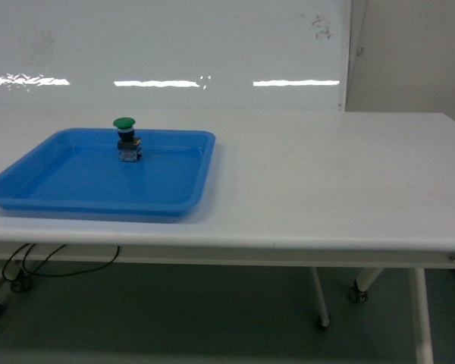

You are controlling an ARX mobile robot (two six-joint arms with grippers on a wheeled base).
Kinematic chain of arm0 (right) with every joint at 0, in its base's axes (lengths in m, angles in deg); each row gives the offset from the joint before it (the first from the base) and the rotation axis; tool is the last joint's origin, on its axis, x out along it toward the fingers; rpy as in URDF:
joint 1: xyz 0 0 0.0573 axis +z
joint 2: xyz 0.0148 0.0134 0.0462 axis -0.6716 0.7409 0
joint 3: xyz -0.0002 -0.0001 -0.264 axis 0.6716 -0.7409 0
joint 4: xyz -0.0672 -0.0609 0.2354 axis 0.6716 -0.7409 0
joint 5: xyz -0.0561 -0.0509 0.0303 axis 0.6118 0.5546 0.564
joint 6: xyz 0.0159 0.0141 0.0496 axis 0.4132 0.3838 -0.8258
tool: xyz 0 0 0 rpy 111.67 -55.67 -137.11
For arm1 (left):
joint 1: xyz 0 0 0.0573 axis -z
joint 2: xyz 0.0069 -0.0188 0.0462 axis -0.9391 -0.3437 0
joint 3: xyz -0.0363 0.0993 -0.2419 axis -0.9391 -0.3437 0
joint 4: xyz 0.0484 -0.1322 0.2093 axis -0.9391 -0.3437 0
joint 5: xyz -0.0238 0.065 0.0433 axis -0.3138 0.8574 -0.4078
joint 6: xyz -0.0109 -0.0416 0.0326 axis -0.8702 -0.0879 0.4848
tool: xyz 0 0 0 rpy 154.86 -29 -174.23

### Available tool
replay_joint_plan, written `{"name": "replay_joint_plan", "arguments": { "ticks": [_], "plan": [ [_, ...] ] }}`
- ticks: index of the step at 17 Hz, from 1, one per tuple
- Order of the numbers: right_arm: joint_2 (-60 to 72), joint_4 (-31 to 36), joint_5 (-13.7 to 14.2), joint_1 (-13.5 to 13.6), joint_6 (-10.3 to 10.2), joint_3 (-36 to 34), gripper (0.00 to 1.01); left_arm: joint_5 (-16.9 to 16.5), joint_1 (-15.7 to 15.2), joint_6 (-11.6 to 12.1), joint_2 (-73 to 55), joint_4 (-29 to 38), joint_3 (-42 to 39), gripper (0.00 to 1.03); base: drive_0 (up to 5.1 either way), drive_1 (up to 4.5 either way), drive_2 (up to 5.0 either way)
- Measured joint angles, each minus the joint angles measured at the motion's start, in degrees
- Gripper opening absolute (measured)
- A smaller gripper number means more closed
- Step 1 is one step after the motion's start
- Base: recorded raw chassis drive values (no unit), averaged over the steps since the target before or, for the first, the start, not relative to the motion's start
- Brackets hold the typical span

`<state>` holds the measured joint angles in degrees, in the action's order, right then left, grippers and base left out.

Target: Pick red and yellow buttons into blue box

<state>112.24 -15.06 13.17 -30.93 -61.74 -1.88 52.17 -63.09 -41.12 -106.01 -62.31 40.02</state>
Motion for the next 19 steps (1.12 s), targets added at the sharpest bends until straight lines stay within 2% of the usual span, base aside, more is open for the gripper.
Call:
{"name": "replay_joint_plan", "arguments": {
  "ticks": [19],
  "plan": [
    [0.11,0.04,0.0,0.0,-0.02,0.0,0.3,0.0,0.0,0.0,-0.04,0.04,0.0,0.25,5.0,-2.44,-2.4]
  ]
}}
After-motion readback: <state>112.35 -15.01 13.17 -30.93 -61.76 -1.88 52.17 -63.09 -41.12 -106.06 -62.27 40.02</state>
